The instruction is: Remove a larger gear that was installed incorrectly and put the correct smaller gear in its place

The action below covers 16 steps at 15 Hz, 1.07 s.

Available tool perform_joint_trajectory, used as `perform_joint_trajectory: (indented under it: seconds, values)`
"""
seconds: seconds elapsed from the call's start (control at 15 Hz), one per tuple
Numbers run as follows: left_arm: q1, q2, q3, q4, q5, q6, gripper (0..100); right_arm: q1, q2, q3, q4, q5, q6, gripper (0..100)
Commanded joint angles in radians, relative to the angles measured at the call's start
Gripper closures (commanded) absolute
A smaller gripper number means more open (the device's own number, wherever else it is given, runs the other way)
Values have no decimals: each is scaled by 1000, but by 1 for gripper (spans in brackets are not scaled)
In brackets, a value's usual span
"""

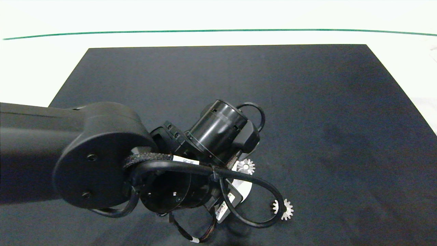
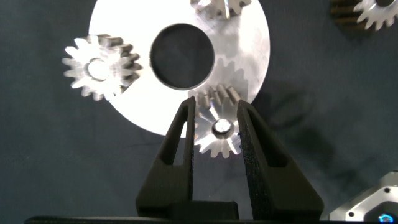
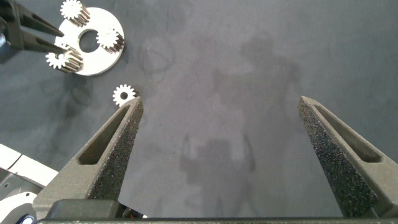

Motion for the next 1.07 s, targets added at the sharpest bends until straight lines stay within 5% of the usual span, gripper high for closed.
perform_joint_trajectory:
  seconds: [0.07,0.2,0.27,0.93,1.07]
  values:
    - [4,-65,-1,28,2,-20,69,1,0,1,3,1,-1,0]
    - [7,-114,2,126,2,-37,69,1,0,1,3,1,-1,0]
    - [8,-129,1,173,2,-37,0,1,1,4,3,1,-1,0]
    - [4,-75,-7,196,2,-54,0,-1,13,15,1,1,-17,0]
    - [-1,-37,-36,199,4,-86,0,-1,13,15,1,1,-17,0]
